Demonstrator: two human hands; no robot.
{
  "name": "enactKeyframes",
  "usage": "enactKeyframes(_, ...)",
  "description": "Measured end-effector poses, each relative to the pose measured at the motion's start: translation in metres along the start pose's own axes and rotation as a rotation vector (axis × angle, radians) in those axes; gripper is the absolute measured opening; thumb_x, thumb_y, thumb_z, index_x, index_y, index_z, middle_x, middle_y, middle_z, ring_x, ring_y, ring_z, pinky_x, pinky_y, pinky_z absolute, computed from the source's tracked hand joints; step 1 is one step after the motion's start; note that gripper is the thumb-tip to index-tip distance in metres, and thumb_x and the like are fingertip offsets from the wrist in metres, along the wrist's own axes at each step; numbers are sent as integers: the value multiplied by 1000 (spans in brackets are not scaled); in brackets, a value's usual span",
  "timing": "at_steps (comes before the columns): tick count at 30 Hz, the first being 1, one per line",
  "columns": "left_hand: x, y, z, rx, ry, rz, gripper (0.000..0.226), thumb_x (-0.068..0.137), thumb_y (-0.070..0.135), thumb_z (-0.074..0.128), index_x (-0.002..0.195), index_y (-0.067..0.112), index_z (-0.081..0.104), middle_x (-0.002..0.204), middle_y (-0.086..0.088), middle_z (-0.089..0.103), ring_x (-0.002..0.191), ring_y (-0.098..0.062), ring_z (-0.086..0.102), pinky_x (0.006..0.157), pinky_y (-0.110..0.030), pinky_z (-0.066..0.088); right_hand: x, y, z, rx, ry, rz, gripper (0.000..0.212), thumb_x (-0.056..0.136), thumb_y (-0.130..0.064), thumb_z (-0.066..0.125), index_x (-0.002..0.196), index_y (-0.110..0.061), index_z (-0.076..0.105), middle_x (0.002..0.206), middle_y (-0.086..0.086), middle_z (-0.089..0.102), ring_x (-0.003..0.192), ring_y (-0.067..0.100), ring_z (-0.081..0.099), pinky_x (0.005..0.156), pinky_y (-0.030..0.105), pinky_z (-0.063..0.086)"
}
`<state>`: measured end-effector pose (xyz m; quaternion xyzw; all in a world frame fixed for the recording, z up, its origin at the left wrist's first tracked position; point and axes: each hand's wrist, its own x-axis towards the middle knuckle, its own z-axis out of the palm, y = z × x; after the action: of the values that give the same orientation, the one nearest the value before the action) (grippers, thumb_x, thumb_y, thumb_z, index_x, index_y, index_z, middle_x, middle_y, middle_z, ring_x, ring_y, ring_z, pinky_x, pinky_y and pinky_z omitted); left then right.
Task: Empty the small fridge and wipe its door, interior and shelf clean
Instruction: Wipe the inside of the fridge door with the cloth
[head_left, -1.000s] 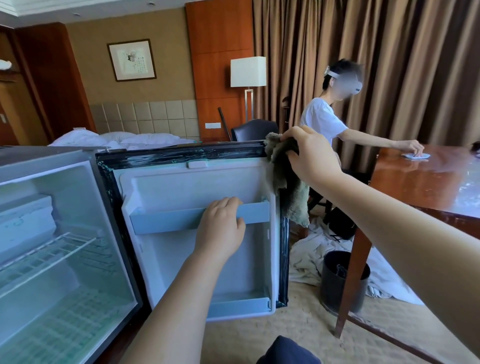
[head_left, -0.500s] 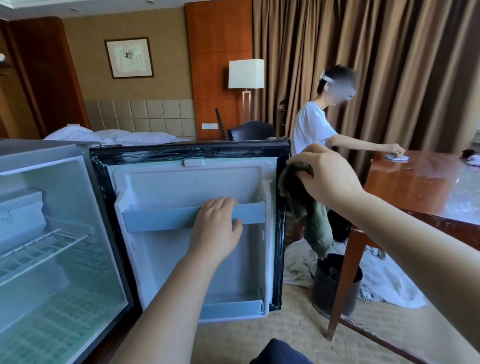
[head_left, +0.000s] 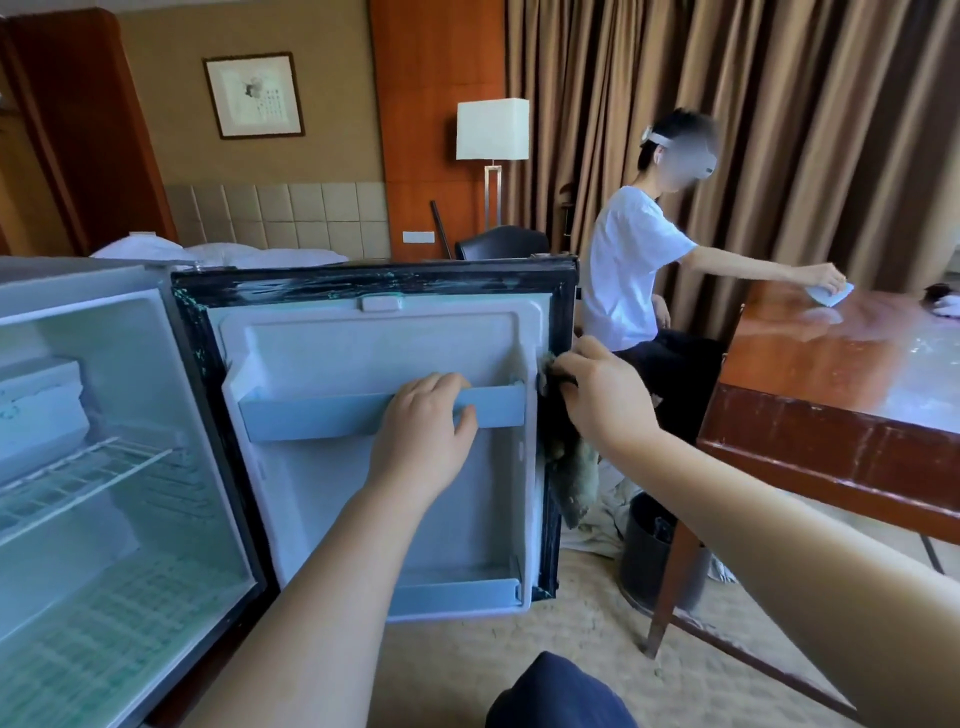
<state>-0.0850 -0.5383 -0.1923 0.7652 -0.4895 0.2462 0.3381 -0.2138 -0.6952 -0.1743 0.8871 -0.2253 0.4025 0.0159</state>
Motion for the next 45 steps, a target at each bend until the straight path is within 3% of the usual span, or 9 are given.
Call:
enactKeyframes(3, 0, -1, 0, -3, -9, 11, 17, 90, 12, 59, 105, 7, 64, 102, -9, 67, 99, -33, 56, 84, -37, 39, 24, -2, -20, 4, 3, -20, 25, 86, -1, 55, 100, -11, 72, 101, 6, 58, 86, 34, 59, 62, 34, 46)
enactKeyframes(7, 1, 1, 0, -30, 12, -12, 16, 89, 10, 60, 103, 5, 66, 100, -11, 68, 98, -34, 58, 83, -37, 41, 55, -16, -39, 42, 155, 40, 22, 89, -7, 57, 104, -11, 72, 101, 6, 59, 85, 28, 59, 62, 26, 31)
enactKeyframes(10, 3, 2, 1, -48, 14, -39, 16, 91, 13, 57, 104, 8, 66, 103, -8, 68, 100, -30, 57, 85, -34, 38, 33, -12, -18, 109, 175, 104, 19, 86, -4, 60, 100, -8, 72, 95, 7, 60, 82, 32, 61, 63, 29, 41)
enactKeyframes(13, 4, 3, 2, -44, 13, -39, 17, 91, 11, 57, 105, 8, 67, 104, -8, 68, 101, -30, 58, 87, -34, 39, -4, -4, 12, 75, 30, 139, 17, 83, 2, 55, 90, -6, 69, 85, 3, 53, 76, 32, 58, 55, 27, 32)
enactKeyframes(17, 7, 1, 4, -29, -1, -24, 14, 90, 8, 58, 100, 7, 67, 97, -8, 68, 95, -32, 58, 84, -37, 42, 4, 2, 3, 4, -136, 73, 26, 87, -1, 51, 100, -11, 70, 96, 3, 56, 85, 28, 58, 57, 25, 33)
enactKeyframes(21, 5, 0, 6, 1, 27, -5, 9, 88, 8, 61, 95, 5, 66, 90, -10, 67, 89, -34, 59, 78, -38, 44, 48, -7, -34, 70, 59, 42, 26, 87, -4, 56, 104, -14, 73, 103, 6, 61, 91, 28, 59, 69, 33, 46)
enactKeyframes(28, 3, 3, 0, -16, -19, -45, 20, 92, 16, 52, 99, 5, 67, 96, -12, 68, 95, -34, 58, 82, -38, 42, 14, -7, -2, 135, 139, 93, 19, 85, -1, 59, 98, -6, 72, 91, 9, 58, 77, 33, 59, 57, 31, 42)
enactKeyframes(37, 3, 2, 0, 12, -26, -24, 13, 93, 12, 58, 99, 4, 66, 98, -13, 67, 96, -35, 58, 84, -39, 43, -25, 6, 17, 20, -241, 60, 25, 91, -5, 48, 104, -11, 69, 100, 6, 53, 88, 33, 59, 62, 30, 39)
enactKeyframes(45, -5, 2, -9, 96, -11, 38, 48, 89, 43, 35, 98, 7, 66, 92, -12, 67, 87, -35, 59, 77, -38, 44, 32, -6, -39, 212, 292, -67, 25, 84, -4, 60, 103, -14, 73, 99, 8, 60, 80, 29, 62, 63, 33, 50)
